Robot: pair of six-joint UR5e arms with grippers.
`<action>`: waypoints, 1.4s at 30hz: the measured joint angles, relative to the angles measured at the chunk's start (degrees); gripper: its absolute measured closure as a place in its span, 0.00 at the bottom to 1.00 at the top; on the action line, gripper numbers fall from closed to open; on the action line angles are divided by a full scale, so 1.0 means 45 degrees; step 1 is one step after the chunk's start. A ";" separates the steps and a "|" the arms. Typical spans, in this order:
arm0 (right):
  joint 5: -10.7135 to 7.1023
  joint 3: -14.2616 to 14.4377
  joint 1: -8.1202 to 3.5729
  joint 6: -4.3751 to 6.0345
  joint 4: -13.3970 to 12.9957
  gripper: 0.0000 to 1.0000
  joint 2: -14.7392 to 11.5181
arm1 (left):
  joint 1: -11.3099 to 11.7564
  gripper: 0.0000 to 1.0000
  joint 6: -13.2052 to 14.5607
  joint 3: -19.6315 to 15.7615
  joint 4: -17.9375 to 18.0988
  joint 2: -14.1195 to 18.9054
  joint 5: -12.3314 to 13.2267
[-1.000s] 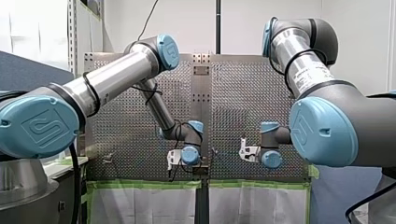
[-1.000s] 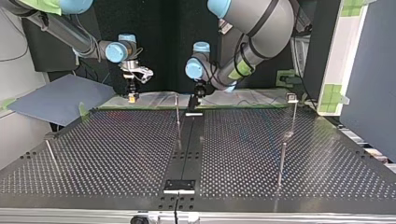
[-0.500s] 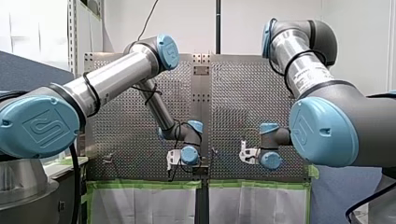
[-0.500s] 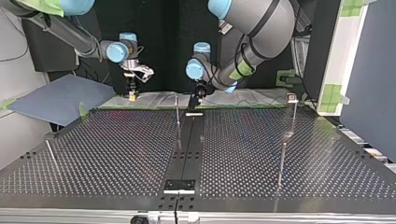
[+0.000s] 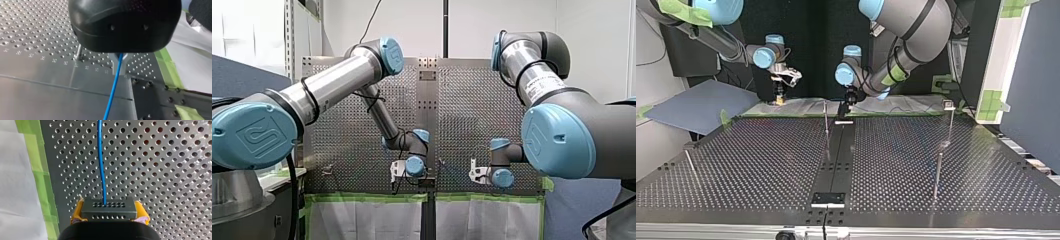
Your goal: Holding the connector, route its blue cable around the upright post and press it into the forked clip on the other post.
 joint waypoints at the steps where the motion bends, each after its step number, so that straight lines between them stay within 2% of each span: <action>1: -0.0002 -0.0013 0.0001 -0.0002 0.0015 1.00 -0.0001 | 0.0000 1.00 0.0000 0.0000 0.0000 0.0000 -0.0003; 10: 0.0001 -0.0192 -0.0010 0.0009 0.0064 1.00 0.0005 | 0.0017 1.00 0.0000 0.0000 0.0019 0.0000 -0.0025; 23: 0.0042 -0.0780 -0.0050 0.0088 0.0069 1.00 0.0014 | 0.0290 1.00 -0.0003 0.0233 0.0130 -0.0001 -0.0008; 38: 0.0460 -0.0959 -0.0111 -0.0045 -0.0173 1.00 0.0048 | 0.0426 1.00 0.0057 0.0409 -0.0022 -0.0004 0.0114; 42: 0.0707 -0.1035 -0.0128 -0.0104 -0.0150 1.00 0.0114 | 0.0440 1.00 0.0057 0.0410 -0.0023 -0.0003 0.0121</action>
